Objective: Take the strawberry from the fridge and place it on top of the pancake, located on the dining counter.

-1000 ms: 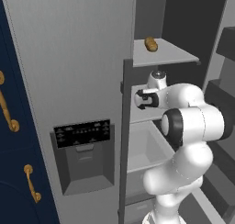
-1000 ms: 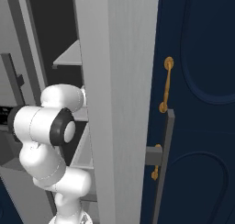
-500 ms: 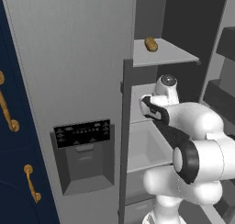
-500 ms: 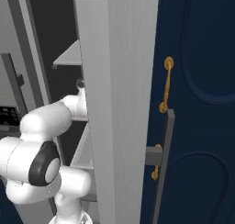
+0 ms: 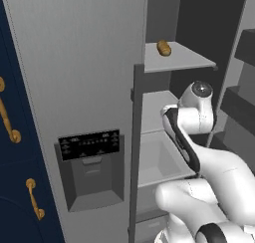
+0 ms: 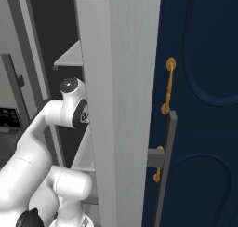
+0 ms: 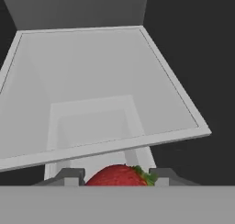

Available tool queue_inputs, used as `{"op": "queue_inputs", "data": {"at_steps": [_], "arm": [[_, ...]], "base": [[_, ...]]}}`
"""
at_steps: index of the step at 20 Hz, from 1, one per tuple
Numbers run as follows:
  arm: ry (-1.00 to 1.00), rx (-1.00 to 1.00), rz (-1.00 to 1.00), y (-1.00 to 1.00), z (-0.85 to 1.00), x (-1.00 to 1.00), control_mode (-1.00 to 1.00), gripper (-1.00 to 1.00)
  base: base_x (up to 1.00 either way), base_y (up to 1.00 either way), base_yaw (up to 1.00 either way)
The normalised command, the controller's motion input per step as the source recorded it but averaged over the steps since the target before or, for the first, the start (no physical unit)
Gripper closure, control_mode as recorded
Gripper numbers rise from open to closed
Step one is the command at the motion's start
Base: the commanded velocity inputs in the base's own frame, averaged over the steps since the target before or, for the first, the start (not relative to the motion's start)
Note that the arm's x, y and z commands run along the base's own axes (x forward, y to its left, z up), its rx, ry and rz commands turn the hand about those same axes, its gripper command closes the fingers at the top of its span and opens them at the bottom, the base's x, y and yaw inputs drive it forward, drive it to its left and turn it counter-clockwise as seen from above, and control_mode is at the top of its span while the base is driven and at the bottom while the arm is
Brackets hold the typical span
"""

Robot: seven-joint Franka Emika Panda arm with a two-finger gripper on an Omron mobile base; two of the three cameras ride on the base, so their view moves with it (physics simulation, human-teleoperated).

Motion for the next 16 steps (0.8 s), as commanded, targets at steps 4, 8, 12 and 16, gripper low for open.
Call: {"op": "queue_inputs", "data": {"at_steps": [4, 8, 12, 16], "arm": [[0.09, 0.03, 0.00, 0.00, 0.64, -0.93, -1.00, 1.00], [0.08, 0.01, 0.00, 0.00, 0.53, -0.99, -1.00, 1.00], [0.00, 0.00, 0.00, 0.06, 0.43, -1.00, -1.00, 1.00], [0.00, 0.00, 0.00, 0.22, 0.28, -0.89, -1.00, 1.00]], "base": [[0.00, 0.00, 0.00], [0.00, 0.00, 0.00], [0.00, 0.00, 0.00], [0.00, 0.00, 0.00]]}}
